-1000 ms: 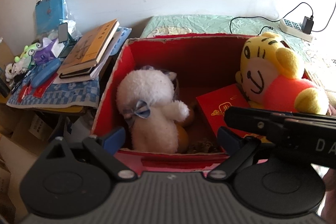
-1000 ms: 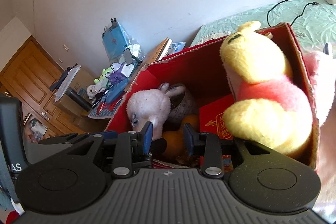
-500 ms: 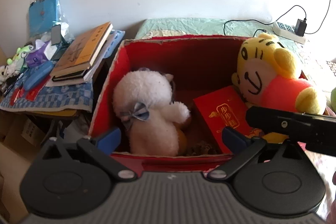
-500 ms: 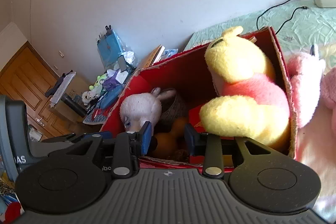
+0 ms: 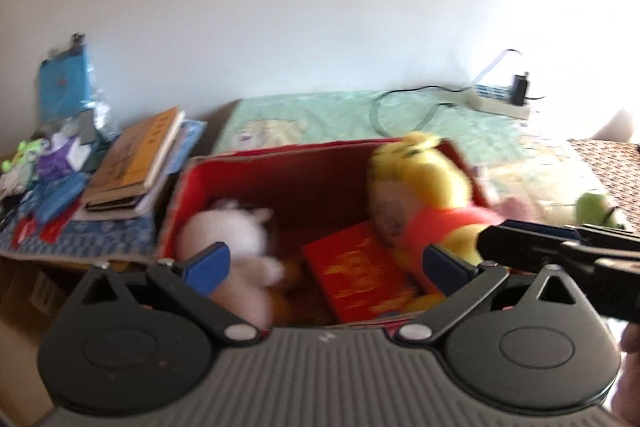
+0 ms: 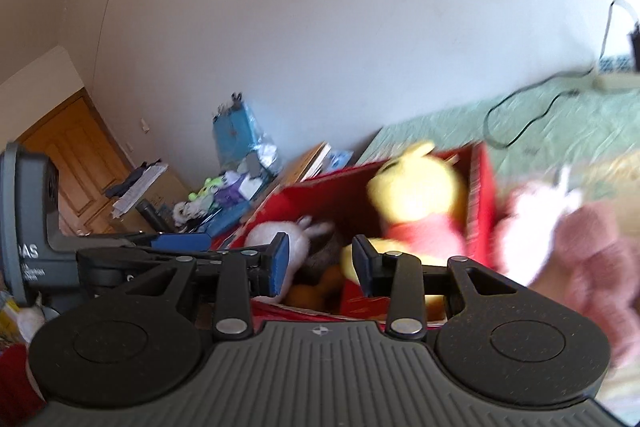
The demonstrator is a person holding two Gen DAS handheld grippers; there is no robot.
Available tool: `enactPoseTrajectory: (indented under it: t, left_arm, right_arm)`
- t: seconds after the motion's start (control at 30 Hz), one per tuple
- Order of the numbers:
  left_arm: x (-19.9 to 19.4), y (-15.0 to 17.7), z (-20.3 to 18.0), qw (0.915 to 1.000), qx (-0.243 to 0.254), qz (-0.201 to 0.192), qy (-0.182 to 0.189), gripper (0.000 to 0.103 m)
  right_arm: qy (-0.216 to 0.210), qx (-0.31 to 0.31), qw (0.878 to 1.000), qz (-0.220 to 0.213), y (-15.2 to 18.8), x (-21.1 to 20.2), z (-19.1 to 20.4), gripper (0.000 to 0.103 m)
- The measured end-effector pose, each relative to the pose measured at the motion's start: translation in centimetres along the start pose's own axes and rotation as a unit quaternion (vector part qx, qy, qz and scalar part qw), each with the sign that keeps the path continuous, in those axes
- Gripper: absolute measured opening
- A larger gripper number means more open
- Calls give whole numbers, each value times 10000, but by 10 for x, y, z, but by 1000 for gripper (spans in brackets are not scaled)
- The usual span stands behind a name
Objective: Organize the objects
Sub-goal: 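Withdraw the right gripper from the box back over the bed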
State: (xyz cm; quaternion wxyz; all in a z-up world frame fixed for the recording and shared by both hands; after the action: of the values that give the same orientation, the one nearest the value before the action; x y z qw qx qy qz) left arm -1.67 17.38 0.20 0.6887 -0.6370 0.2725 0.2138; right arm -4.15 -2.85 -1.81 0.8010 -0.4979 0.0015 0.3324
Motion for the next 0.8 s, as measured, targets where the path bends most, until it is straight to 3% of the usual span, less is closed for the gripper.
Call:
enactPoseTrajectory:
  t: [0.2,0.43,0.8]
  left_arm:
    - [11,-8,-51,9988,9,366,332,102]
    - [20,-5,-113,9963,320,637,471,102]
    - [32,6,-187,9920,643,942,548,102]
  right_arm:
    - [369,133,9989,-245,-3,-39,-33,39]
    - [832,586,9946,-213,2,-72,-79,39]
    - [1085,1250,9861,-136,14,-117,-138,45]
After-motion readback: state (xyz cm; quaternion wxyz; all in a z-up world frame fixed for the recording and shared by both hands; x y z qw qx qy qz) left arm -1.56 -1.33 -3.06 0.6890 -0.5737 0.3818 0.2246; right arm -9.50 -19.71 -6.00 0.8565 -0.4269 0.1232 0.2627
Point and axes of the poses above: each gripper's, at about its wrist camera, not at the fingertips, and x roughly the way its jaws point, z to its left, y to its underside, the point moved 1 cm from there along x, roughly the way its jaws point
